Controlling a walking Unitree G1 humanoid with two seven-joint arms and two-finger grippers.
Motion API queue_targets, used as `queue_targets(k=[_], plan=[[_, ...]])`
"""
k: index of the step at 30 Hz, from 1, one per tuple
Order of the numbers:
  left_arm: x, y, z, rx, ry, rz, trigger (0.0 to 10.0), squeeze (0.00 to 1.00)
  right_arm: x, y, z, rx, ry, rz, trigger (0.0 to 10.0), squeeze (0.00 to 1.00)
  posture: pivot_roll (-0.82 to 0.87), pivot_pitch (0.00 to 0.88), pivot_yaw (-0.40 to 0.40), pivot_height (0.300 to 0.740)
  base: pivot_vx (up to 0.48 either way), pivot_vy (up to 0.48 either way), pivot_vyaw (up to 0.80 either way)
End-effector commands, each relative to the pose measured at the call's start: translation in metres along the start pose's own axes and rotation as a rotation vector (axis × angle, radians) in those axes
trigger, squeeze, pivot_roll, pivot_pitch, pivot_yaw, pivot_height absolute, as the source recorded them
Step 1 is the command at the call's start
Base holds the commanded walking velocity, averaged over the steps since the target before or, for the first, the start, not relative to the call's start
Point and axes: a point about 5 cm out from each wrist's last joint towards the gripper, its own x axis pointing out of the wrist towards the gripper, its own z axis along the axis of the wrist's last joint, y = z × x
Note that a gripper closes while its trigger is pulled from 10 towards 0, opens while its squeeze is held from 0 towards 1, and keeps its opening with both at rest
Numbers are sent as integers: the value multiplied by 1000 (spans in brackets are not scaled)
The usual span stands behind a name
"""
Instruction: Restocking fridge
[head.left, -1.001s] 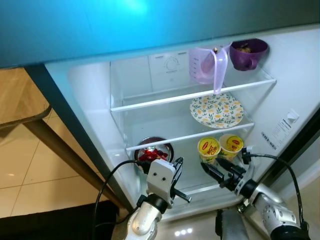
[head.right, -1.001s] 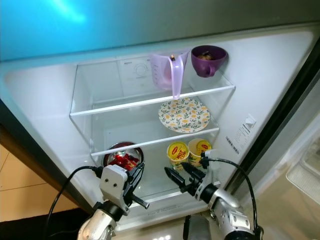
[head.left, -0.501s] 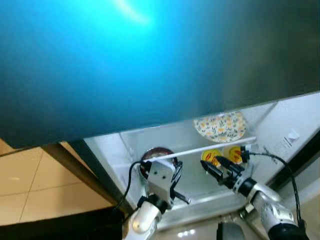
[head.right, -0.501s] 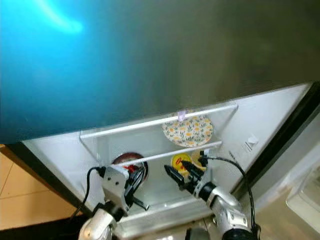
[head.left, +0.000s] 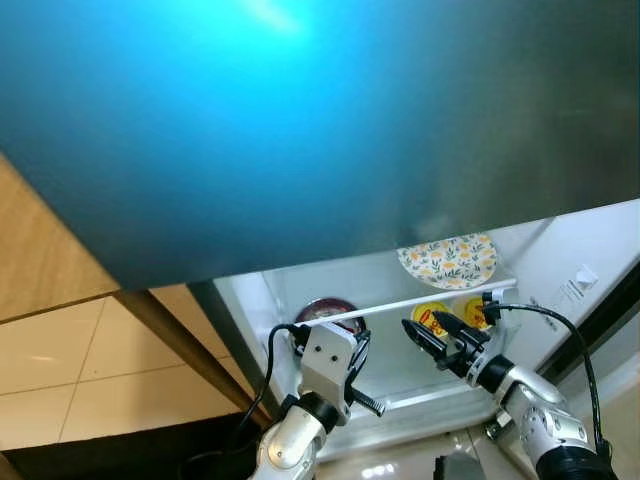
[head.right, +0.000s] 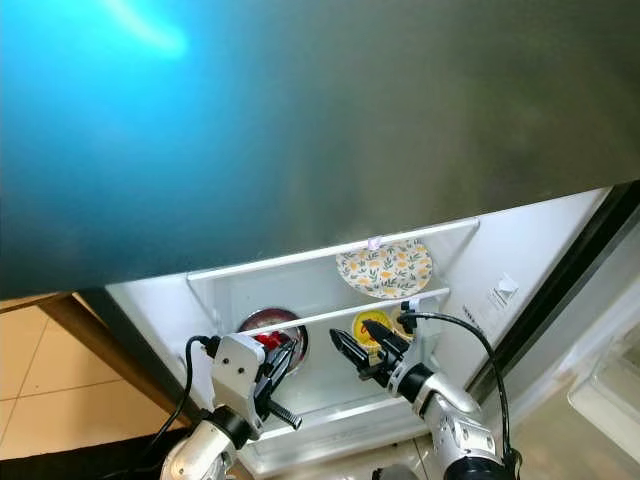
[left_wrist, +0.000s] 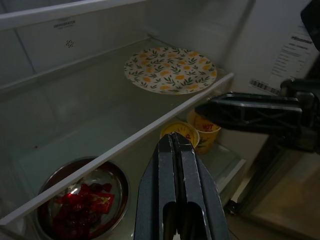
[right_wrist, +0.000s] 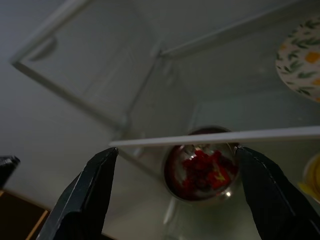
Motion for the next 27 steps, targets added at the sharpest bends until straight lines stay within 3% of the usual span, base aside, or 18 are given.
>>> queue_targets(k=[1,19,27], plan=[[2,-5,-1,0,-2,-16,10000,0,-2,0,-3,20,1,3,10000,0,-37,121,55,653,0,0,0],[1,-6,-8,15,26,-33,10000,0,-2,-1,-4,26,10,16,10000,0,-39,115,52,737,0,0,0],[-2,-8,-20,32,84,-68,10000,0,-5,-3,-8,29,29,5,10000,0,-40,113,52,740,0,0,0]])
